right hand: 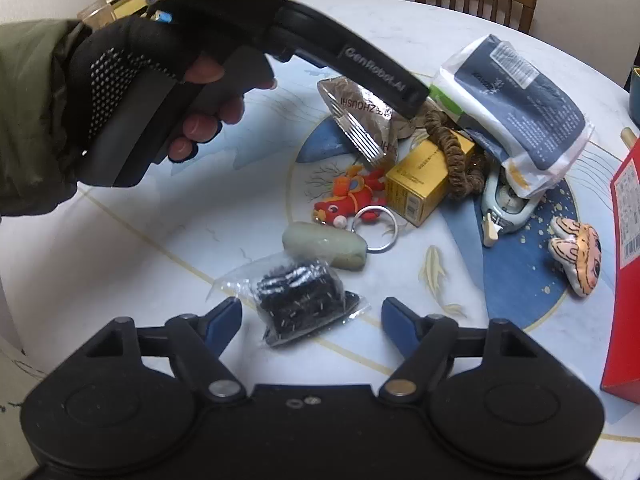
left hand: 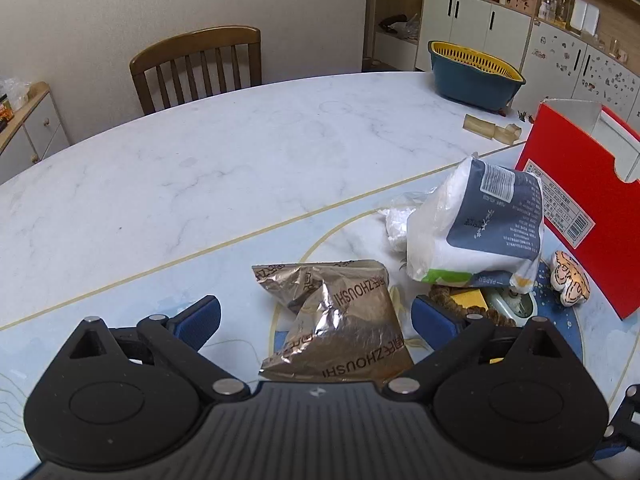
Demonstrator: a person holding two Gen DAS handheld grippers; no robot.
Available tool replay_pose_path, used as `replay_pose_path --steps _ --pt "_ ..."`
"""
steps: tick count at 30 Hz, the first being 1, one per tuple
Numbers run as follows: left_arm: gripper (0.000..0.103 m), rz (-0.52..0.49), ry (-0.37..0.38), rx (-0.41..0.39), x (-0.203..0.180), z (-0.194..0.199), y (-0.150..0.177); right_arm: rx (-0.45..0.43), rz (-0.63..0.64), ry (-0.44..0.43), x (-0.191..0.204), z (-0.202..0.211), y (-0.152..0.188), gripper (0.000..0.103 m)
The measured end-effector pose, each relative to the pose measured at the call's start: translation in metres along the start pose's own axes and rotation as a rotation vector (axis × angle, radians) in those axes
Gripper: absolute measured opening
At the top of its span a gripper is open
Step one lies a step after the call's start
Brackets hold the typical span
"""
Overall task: Organize objects
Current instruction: 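Grasp the black parts bag with the right tool while the left grasps the silver bag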
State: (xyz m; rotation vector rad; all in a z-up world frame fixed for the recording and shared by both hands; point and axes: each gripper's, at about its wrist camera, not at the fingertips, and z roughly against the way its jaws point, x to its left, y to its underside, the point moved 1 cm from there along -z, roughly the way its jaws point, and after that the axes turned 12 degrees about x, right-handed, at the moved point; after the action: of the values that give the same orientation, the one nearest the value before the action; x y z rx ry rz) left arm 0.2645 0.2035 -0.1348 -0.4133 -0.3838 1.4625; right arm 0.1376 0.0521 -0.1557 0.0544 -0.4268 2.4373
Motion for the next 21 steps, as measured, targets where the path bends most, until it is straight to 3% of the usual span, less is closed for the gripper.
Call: replay_pose_path --steps 5,9,13,21 --pt "0.084 -0.002 0.010 -0.001 0.000 -0.002 0.001 0.000 0.022 -0.005 0.003 -0.002 0.000 0.071" --pt "0.076 0.004 0.026 -0.001 0.001 -0.001 0.002 -0.005 0.043 -0.002 0.006 -0.002 0.000 0.063" --pt "0.059 -0.003 0.036 -0.003 -0.001 0.002 0.003 -0.009 0.051 -0.002 0.007 -0.001 0.001 0.053" --pt "0.051 0.025 0.031 0.010 0.002 0.006 0.006 -0.026 0.051 -0.019 0.005 0.008 0.009 0.037"
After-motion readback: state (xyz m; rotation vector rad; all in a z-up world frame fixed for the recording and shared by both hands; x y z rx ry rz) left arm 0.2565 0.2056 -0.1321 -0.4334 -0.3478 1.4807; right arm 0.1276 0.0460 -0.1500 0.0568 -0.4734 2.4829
